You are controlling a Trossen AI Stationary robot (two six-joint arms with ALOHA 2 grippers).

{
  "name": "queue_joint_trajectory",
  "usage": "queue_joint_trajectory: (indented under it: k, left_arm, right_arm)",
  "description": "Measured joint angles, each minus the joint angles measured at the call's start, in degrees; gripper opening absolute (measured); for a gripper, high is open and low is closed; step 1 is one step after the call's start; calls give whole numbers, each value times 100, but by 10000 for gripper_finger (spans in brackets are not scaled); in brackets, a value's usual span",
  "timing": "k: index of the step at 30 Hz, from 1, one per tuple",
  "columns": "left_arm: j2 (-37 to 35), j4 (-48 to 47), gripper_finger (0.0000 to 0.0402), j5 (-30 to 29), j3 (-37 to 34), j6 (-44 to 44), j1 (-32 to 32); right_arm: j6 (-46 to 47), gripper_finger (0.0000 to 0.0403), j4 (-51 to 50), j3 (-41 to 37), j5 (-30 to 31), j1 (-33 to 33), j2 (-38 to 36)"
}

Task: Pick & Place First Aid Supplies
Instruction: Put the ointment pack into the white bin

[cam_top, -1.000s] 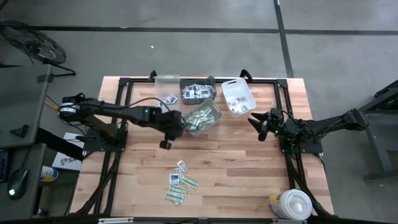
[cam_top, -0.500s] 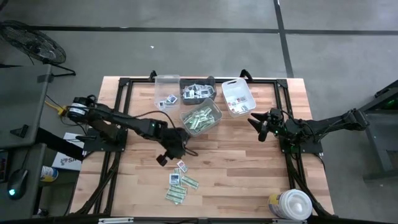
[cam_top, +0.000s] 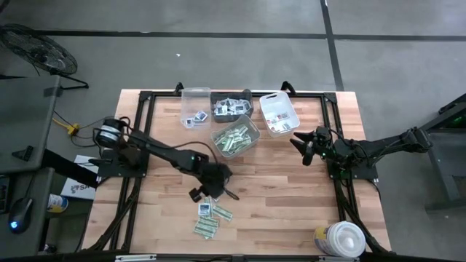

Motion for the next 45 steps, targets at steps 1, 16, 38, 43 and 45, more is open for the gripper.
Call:
queue_joint_trajectory:
  k: [1,16,38,43,45]
  left_arm:
    - [56,41,102,-24,0,7,-41]
    - [243,149,217,-506,-2,277,-183]
    - [649,389,201,-1117,7,89,-419]
    - [890,409,201,-1007,22,-149,-412]
    - [960,426,201,-987,22,-327,-410]
  right_arm:
    - [0,211,1,0,-28,2,-4]
    - [0,211,5,0,-113,0,-2]
    - [0,211,3,0,-117,2,-3]
    - [0,211,-8,0,-117,0,-2]
    - [0,211,-5,0,-117,1,-2]
